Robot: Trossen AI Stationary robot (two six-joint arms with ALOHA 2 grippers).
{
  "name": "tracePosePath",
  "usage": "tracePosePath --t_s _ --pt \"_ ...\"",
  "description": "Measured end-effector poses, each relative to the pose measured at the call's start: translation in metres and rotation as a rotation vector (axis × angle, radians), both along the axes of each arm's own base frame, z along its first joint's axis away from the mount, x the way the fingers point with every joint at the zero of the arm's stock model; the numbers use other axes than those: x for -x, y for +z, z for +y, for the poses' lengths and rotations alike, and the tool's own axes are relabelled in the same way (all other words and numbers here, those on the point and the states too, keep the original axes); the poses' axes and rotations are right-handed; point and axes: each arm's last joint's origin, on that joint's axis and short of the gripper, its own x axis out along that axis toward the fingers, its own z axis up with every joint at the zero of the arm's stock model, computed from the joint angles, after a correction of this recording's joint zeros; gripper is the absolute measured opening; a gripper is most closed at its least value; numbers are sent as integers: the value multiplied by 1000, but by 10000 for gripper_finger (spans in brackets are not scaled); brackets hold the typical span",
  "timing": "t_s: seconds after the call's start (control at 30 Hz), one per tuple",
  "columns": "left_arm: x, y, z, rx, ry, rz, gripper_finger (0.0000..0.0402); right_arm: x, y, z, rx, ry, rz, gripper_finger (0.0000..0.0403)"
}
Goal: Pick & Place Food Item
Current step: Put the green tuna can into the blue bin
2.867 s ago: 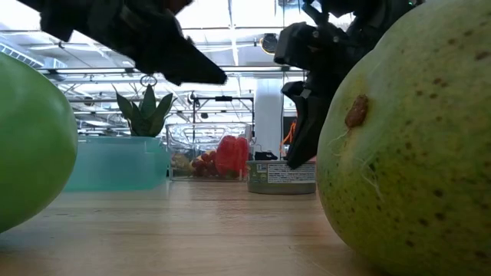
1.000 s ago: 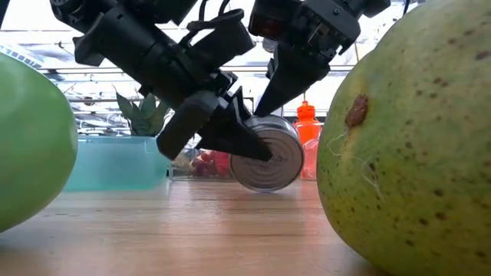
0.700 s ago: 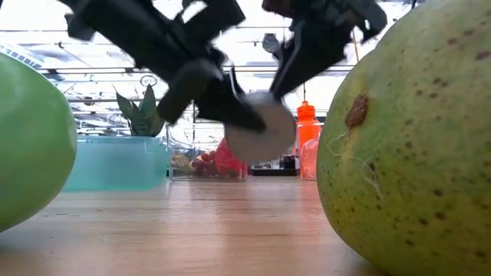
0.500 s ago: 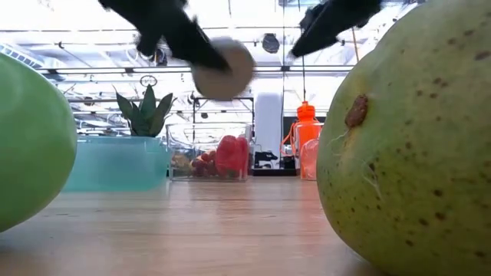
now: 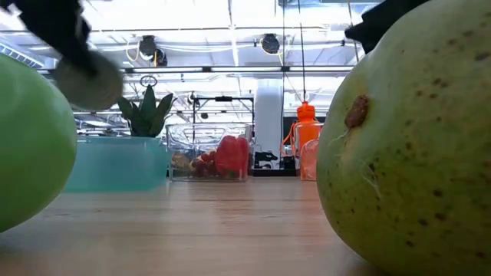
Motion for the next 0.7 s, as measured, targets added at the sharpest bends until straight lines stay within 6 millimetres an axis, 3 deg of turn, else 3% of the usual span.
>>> tracePosePath --t_s 0.23,0.7 --pt "7 -20 9 24 208 294 138 8 5 -3 -10 -3 -21 119" --pt "-33 -64 28 7 293 514 138 7 5 -3 -23 -6 -24 114"
